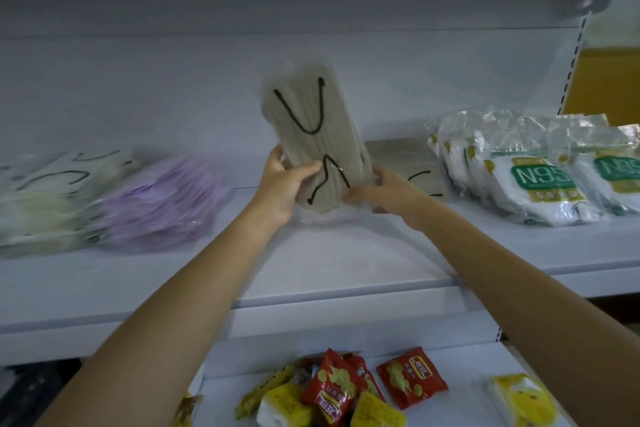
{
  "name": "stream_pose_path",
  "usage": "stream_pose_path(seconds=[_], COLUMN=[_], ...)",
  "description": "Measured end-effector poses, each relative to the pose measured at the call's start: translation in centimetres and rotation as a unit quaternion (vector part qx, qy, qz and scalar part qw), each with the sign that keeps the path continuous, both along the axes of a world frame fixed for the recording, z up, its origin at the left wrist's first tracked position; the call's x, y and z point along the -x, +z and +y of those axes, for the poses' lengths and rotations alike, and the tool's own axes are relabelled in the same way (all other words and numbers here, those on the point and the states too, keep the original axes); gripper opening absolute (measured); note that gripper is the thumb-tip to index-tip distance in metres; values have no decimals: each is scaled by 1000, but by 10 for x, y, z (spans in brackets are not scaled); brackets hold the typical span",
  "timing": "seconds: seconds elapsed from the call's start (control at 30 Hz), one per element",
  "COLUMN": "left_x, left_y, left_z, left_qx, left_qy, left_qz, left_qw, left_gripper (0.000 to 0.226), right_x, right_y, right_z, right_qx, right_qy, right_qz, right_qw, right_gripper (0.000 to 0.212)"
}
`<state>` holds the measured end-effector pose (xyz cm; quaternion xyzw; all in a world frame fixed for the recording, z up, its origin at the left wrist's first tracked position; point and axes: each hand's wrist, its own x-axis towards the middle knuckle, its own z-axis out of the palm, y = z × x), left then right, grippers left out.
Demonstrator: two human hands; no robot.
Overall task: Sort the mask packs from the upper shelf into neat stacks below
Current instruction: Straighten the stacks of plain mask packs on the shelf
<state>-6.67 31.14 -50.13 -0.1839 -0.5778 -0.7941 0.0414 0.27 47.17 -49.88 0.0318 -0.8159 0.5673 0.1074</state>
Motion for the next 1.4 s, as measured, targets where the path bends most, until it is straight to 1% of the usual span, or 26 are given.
stream_pose_path(seconds=[0.03, 0.07, 0.1, 0.17, 0.2, 0.23, 0.3, 0.33, 0.4, 0.43, 0.47, 0.5, 0.57, 0.63, 0.67, 0.7, 0.77, 0.8, 0.87, 0.93, 1.0, 1.07, 1.13, 1.2, 1.3, 1.4], left_x=[-2, -4, -7, -16, -20, -23, -26, -24, -17, -13, -10, -6, 2, 6, 7, 7, 6, 7, 11, 16, 19, 21, 22, 20, 20, 22], left_y=[2, 4, 5, 6, 5, 5, 6, 7, 10, 11, 13, 12, 5, -2, -5, -7, -8, -9, -13, -15, -17, -18, -20, -23, -30, -29], left_z=[3, 8, 14, 32, 41, 50, 61, 62, 58, 54, 50, 46, 38, 35, 36, 40, 50, 55, 61, 64, 67, 70, 72, 73, 73, 68], left_qx=[-29, -49, -64, -83, -79, -61, -7, -2, -42, -64, -67, -41, 52, 179, 248, 304, 359, 371, 393, 434, 470, 483, 474, 468, 453, 441], left_qy=[-15, -31, -46, -70, -78, -84, -90, -86, -61, -46, -33, -22, -12, -37, -54, -62, -47, -34, -6, 7, -3, -9, 2, 8, 3, -31], left_qz=[-16, -31, -46, -73, -79, -80, -65, -56, -54, -56, -53, -39, 15, 72, 101, 130, 164, 173, 190, 200, 194, 181, 147, 121, 112, 62], left_qw=[999, 998, 996, 991, 991, 991, 994, 995, 996, 995, 996, 998, 998, 980, 962, 942, 918, 912, 900, 878, 861, 857, 868, 876, 884, 895], left_gripper=[43, 37, 32, 25, 26, 27, 35, 45, 80, 96, 104, 107, 112, 124, 129, 130, 123, 121, 120, 116, 111, 109, 109, 107, 105, 115], right_x=[-1, -1, -2, -6, -7, -10, -14, -15, -20, -24, -26, -30, -33, -33, -32, -29, -22, -18, -12, -8, -7, -2, 7, 18, 29, 31], right_y=[-1, -4, -6, -7, -7, -5, -1, 0, 2, 4, 4, 5, 7, 10, 10, 9, 4, 0, -6, -11, -16, -15, -9, -8, -15, -18], right_z=[9, 17, 23, 28, 31, 33, 43, 50, 65, 73, 81, 88, 102, 108, 108, 107, 104, 104, 104, 104, 103, 103, 100, 96, 92, 98], right_qx=[35, 98, 176, 307, 348, 370, 364, 351, 320, 296, 261, 213, 108, -12, -89, -167, -282, -318, -368, -416, -476, -522, -543, -548, -544, -522], right_qy=[-5, -12, -17, -16, -25, -41, -86, -106, -140, -153, -163, -173, -188, -211, -228, -240, -244, -248, -261, -269, -276, -259, -205, -152, -102, -69], right_qz=[-28, -33, -21, 39, 70, 97, 131, 138, 145, 149, 153, 152, 149, 162, 178, 198, 208, 190, 121, 60, 55, 78, 71, 30, -32, -74], right_qw=[999, 995, 984, 951, 935, 923, 918, 920, 926, 931, 939, 949, 965, 964, 953, 936, 904, 895, 884, 867, 833, 809, 811, 822, 832, 847], right_gripper=[52, 51, 43, 15, 14, 16, 22, 23, 26, 32, 39, 45, 56, 65, 67, 67, 65, 62, 56, 52, 49, 50, 54, 57, 57, 58])
